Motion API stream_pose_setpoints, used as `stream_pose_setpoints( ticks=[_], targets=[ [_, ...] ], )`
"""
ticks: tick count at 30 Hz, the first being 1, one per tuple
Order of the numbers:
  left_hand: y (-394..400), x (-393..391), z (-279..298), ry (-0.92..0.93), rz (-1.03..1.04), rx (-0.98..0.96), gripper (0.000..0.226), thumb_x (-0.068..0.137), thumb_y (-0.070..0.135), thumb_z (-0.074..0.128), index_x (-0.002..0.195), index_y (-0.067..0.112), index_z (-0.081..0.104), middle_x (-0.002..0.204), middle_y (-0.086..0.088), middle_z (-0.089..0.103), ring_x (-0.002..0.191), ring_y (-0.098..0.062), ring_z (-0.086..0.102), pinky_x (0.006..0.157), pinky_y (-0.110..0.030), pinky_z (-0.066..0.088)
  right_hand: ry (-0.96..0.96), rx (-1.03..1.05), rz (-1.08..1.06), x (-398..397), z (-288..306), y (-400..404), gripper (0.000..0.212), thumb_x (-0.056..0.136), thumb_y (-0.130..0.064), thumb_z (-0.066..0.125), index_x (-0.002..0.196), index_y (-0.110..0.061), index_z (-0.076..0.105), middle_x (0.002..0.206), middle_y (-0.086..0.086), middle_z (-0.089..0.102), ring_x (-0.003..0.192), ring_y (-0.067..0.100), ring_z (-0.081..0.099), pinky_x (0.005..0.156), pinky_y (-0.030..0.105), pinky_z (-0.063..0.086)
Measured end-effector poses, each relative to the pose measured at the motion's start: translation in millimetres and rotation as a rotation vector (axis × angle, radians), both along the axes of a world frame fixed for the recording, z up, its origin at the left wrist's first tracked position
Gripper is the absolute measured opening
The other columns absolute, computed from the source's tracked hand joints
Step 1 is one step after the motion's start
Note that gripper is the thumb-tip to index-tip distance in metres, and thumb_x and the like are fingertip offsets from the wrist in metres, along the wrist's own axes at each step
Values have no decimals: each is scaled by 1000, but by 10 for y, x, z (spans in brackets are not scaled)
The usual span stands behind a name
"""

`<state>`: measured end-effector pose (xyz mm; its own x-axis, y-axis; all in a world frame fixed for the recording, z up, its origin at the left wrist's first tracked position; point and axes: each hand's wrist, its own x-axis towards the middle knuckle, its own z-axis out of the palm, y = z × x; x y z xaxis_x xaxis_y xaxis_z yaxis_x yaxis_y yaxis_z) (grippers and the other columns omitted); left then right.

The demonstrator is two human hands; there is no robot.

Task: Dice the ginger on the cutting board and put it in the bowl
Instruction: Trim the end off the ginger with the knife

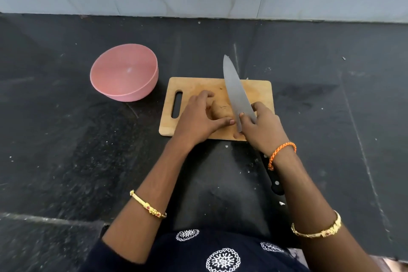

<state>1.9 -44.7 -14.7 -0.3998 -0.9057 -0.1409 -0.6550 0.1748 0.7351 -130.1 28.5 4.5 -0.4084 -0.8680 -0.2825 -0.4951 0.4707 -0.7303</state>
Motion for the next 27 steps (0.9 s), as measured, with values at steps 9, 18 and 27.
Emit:
stream_pose_setpoints(
  ticks=[9,18,27],
  targets=[
    [-139,-26,-91,194,-58,28,81,58,33,85,131,19,52,109,4,48,90,-9,54,81,-17,49,-8,-50,33,-20,62,51,11,96,-24,47,100,-14,48,72,-1,66,60,6,68,49,19,51],
    [-213,1,-118,238,-72,59,89,50,32,86,131,15,53,109,-2,54,91,-13,58,85,-30,54,67,-60,33,84,20,77,10,96,-22,44,102,-15,44,77,15,69,69,22,65,56,31,51],
    [-227,-38,-147,279,-50,52,87,50,26,88,128,10,54,106,-1,57,86,-8,58,78,-14,51,182,40,117,200,8,82,8,100,-20,34,100,-16,27,65,9,50,53,23,51,44,29,37]
  ],
)
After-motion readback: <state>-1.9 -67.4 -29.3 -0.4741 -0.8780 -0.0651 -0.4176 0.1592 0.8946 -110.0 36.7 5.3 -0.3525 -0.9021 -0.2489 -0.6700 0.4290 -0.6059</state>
